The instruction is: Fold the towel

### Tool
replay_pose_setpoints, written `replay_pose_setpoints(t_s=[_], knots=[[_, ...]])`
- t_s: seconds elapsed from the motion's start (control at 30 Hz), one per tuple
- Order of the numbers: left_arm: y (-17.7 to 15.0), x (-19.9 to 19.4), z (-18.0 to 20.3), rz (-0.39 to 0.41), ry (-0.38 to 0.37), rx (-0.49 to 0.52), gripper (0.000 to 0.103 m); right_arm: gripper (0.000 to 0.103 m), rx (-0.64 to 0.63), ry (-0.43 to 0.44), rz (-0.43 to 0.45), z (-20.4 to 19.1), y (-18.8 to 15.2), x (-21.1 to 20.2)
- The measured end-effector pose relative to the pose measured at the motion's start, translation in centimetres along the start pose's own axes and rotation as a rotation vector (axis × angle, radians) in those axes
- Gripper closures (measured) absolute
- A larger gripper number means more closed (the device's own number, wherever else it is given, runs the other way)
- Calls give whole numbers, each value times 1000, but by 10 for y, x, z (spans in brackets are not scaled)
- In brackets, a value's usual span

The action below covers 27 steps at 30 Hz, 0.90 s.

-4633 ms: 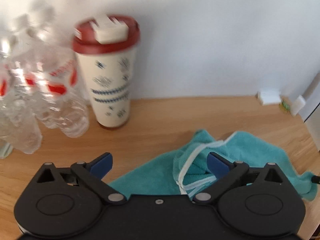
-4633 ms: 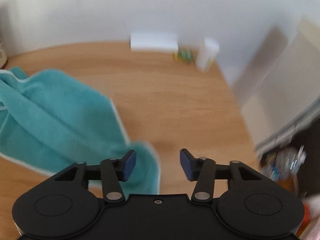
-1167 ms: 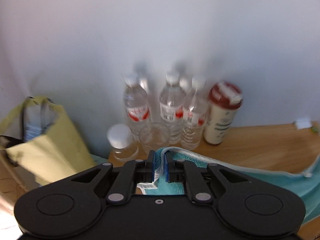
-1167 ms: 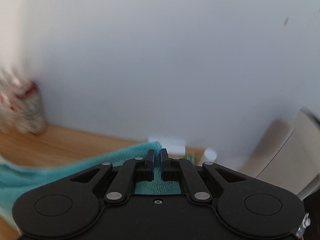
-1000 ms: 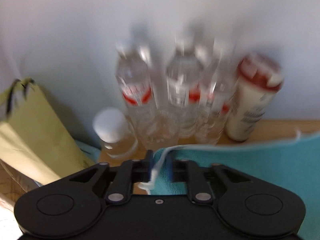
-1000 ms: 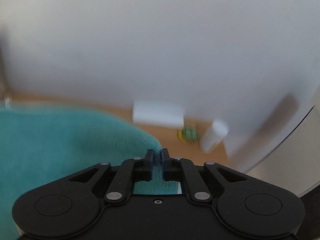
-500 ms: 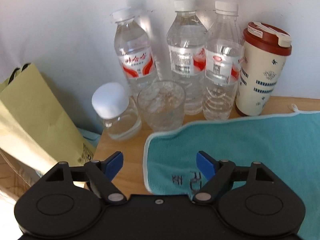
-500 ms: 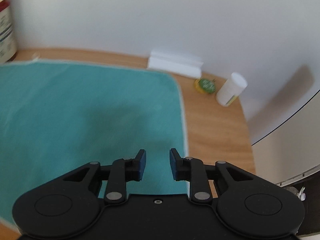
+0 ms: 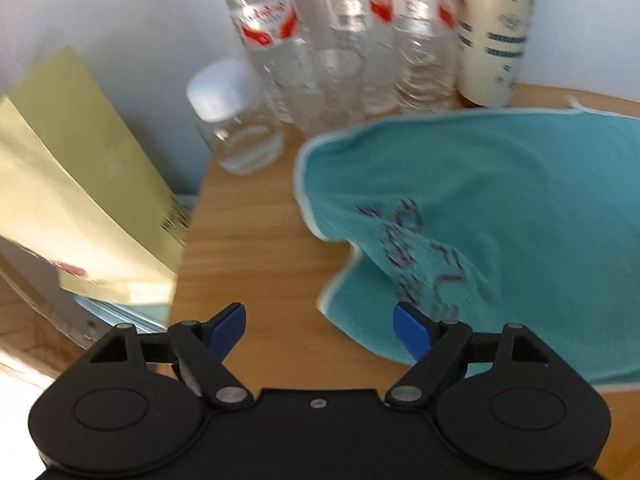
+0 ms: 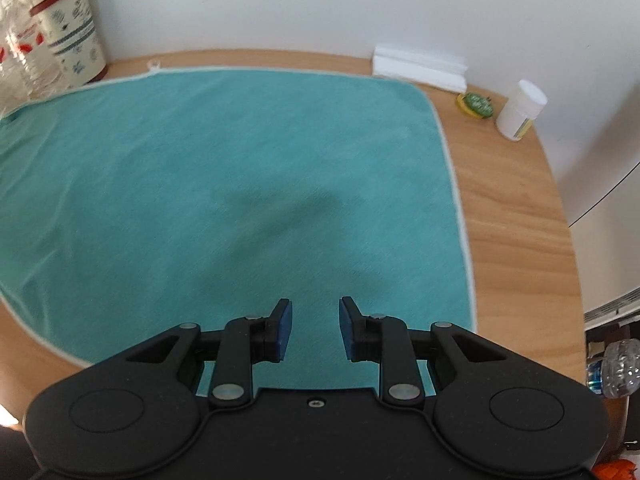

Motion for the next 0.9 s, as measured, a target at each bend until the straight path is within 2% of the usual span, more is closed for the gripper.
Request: replay_pose_setpoints(t_s=[0.1,0.13,0.17,0.23,0.27,0.33,0.47,0.5,0.63,0.77,0.9], knots=[[-1,10,5,-14,-23,4,21,74,-5,4,-8,-9,-4,2],[0,13,4,-14,-30,-5,24,74,1,9,-11,-11,-5,2],[2,17,1,-11,-73,-41,29,74,7,13,-13,-12,-5,2],[3,23,1,-24,-100,-64,52,74,12,17,-19,-14,-7,3],[5,26,2,-34,-117,-78,56,74,9,13,-23,-15,-8,5],[7,33,3,-27,-135,-91,72,74,0,-5,-27,-17,-10,6],[6,34,5,-25,-124,-80,87,74,-10,-35,-34,-16,-12,9],[5,33,5,-27,-115,-73,93,74,-8,-36,-35,-15,-12,10],[0,20,-1,-41,-109,-94,94,74,12,-59,-58,-7,-13,17],[-5,-7,-3,-55,-88,-45,94,73,15,-40,-59,-1,-14,19],[-8,-38,-6,-96,-97,-69,95,64,-1,-30,-62,3,-13,19]])
Point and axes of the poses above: each gripper's, at about its wrist camera, not at the fingertips, and x roughly the way its jaws point, z to its right, y to its top, the point moved 1 cm from there along x, roughly the way its jaws point, and after that the axes turned 7 degrees about x, right-handed, at the moved point
